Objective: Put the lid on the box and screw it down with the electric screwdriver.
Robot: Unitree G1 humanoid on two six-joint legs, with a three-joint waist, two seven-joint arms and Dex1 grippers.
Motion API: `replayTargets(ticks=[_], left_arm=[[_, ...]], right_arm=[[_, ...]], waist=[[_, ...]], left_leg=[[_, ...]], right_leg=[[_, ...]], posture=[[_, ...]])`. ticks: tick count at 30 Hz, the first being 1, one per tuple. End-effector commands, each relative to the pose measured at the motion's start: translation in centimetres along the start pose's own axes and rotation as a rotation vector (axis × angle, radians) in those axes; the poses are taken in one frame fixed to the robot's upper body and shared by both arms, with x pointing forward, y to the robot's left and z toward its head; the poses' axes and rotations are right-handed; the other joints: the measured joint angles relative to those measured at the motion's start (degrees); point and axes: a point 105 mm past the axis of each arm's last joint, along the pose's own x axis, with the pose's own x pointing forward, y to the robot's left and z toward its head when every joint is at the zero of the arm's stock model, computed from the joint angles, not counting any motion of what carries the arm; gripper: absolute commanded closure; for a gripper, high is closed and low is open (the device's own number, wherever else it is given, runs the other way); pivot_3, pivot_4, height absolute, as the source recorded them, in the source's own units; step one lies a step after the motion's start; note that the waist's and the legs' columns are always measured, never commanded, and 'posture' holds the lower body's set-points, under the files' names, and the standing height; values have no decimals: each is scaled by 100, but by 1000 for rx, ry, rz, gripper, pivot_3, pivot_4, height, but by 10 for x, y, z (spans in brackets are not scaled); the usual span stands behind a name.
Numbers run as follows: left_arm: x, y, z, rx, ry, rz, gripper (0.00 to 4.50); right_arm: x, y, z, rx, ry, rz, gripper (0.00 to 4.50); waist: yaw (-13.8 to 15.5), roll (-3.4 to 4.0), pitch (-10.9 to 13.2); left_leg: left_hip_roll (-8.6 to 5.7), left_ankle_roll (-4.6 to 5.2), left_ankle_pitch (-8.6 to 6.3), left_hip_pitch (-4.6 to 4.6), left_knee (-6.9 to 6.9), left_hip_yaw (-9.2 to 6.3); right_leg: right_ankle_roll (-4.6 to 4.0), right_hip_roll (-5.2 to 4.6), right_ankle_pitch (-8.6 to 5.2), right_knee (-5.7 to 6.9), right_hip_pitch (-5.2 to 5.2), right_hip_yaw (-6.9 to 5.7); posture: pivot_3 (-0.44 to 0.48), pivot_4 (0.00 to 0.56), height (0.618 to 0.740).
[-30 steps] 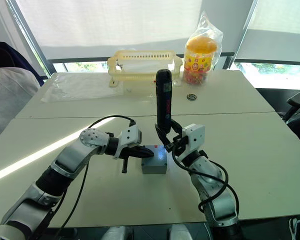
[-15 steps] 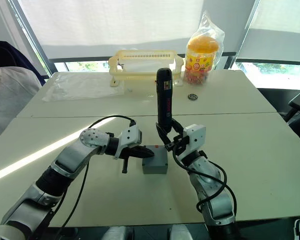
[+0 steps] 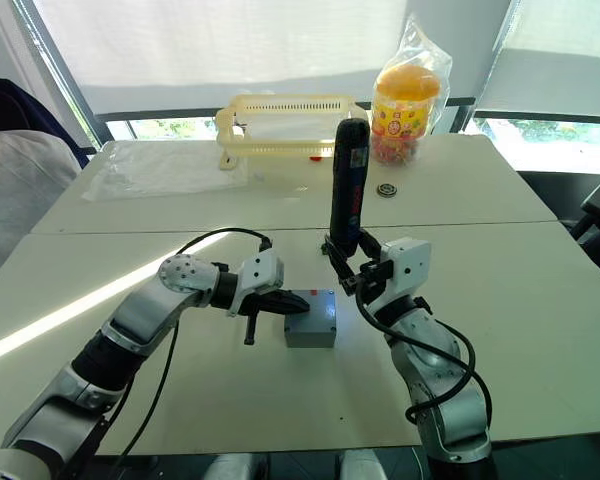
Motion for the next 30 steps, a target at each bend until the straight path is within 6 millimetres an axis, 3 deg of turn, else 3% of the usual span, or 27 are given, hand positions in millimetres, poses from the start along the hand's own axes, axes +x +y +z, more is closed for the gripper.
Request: replayTargets(ticks=[1, 12, 30], left_arm=[[3, -2, -12, -23, 45, -12, 4500], [2, -3, -14, -22, 52, -12, 4500], [1, -3, -14, -24, 52, -8, 4500]], right_arm=[[1, 4, 22, -4, -93, 12, 2743], [5, 16, 14, 47, -82, 40, 2743], [3, 13, 3, 36, -53, 32, 2743]], waist=[[-2, 2, 3], [-7, 2, 5], [-8, 2, 6]], left_leg=[[0, 0, 0, -3, 1, 0], [-2, 0, 0, -4, 2, 0], [-4, 0, 0, -3, 3, -1]], right_leg=[[0, 0, 0, 0, -2, 0], [1, 1, 0, 1, -2, -1], [3, 2, 1, 2, -1, -1]], posture=[[0, 150, 740], [0, 150, 740], [0, 150, 740]])
